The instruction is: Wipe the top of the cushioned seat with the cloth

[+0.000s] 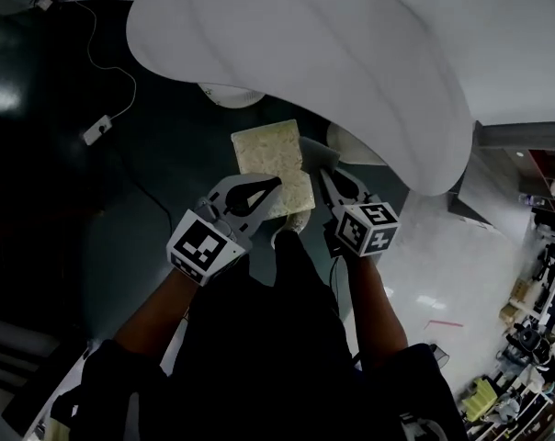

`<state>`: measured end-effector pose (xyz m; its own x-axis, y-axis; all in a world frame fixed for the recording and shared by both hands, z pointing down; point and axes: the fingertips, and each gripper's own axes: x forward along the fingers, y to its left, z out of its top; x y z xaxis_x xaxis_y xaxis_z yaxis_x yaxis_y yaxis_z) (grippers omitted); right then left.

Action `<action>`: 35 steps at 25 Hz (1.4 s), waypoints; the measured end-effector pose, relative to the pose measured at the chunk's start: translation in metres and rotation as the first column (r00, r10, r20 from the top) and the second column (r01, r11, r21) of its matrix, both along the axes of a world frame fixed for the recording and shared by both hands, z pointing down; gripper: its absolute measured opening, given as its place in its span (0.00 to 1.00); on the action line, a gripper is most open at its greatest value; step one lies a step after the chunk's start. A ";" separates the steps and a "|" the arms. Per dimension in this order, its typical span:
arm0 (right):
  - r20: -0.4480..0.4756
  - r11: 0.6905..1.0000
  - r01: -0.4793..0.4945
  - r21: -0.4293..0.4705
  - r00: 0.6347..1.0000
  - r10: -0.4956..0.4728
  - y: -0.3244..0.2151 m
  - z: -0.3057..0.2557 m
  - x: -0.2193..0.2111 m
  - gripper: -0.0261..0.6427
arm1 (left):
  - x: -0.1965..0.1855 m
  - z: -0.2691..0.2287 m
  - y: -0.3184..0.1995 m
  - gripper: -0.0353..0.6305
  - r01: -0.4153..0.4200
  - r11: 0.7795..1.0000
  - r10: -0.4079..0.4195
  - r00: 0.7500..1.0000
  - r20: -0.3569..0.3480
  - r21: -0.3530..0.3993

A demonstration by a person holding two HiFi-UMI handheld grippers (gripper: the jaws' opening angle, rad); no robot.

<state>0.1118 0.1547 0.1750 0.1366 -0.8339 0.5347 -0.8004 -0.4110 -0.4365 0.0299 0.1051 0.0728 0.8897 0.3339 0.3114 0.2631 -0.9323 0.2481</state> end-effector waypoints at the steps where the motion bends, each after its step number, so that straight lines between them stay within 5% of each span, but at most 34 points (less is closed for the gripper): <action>1: -0.018 1.000 0.003 0.019 1.000 -0.003 -0.004 -0.018 -0.008 0.09 | -0.009 -0.014 -0.003 0.06 0.003 1.000 -0.003 1.000 -0.016 0.006; 15: -0.231 0.965 0.112 0.236 0.971 -0.056 -0.027 -0.205 -0.069 0.09 | -0.052 -0.138 -0.027 0.06 0.021 0.993 0.003 0.979 -0.202 0.118; 27: -0.304 0.928 0.156 0.339 0.952 -0.049 -0.041 -0.282 -0.079 0.09 | -0.048 -0.183 -0.056 0.06 0.040 0.987 0.005 0.961 -0.277 0.158; 35: -0.312 0.929 0.177 0.325 0.947 -0.071 -0.048 -0.285 -0.075 0.09 | -0.041 -0.179 -0.067 0.06 0.066 0.987 -0.023 0.961 -0.276 0.148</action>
